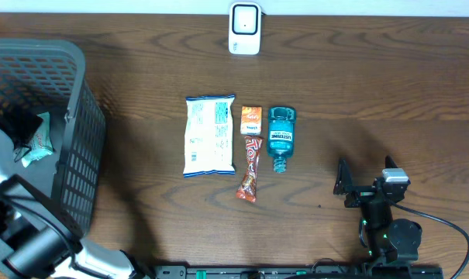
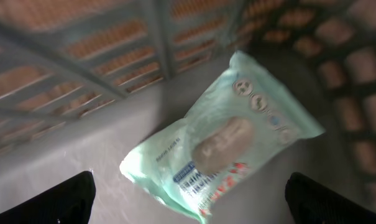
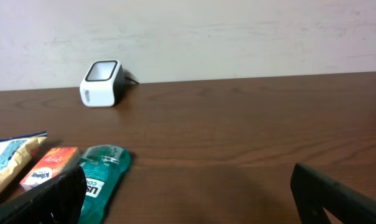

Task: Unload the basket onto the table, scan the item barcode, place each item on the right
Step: 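Return the left gripper into the basket and grasp the mint-green wipes pack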

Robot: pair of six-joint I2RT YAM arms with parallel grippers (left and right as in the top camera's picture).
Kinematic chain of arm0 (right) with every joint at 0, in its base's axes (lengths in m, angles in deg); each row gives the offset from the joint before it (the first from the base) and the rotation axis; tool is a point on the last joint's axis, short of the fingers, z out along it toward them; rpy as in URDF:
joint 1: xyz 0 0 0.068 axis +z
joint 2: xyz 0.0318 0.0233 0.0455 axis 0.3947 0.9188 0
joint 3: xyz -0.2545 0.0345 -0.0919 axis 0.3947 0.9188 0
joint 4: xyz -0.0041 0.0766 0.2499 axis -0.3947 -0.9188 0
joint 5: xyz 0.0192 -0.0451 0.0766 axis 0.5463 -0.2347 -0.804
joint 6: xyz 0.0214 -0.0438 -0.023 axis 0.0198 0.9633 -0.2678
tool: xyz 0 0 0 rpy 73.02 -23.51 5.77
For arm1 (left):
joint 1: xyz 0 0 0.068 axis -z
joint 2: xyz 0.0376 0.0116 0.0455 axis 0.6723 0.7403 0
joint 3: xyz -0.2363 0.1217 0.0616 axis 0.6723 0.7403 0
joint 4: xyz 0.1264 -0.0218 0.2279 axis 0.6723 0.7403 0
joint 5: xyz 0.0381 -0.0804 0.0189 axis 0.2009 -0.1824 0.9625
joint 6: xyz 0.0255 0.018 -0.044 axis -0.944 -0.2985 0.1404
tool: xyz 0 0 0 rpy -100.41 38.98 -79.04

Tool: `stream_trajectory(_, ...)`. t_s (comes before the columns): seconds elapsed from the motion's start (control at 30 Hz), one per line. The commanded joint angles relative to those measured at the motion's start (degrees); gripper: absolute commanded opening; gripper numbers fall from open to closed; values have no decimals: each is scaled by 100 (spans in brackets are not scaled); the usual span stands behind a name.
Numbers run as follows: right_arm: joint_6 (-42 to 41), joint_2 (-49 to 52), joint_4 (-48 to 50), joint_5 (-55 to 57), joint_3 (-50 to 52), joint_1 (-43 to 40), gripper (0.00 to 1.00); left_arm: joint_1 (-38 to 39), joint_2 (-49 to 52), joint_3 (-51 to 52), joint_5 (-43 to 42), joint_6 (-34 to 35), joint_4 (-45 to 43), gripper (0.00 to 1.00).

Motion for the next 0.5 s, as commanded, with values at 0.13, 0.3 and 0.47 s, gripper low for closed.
stream_trajectory(0.13,-68,-26,-13,9,13,44,99,-22,887,-9,74,-1705,-273,98)
stream_trajectory(0.3,-68,-28,-13,9,13,44,99,-22,1231,-9,-581,-1703,-332,98)
stream_trajectory(0.47,-68,-28,-13,9,13,44,99,-22,1349,-9,-796,-1504,-111,56)
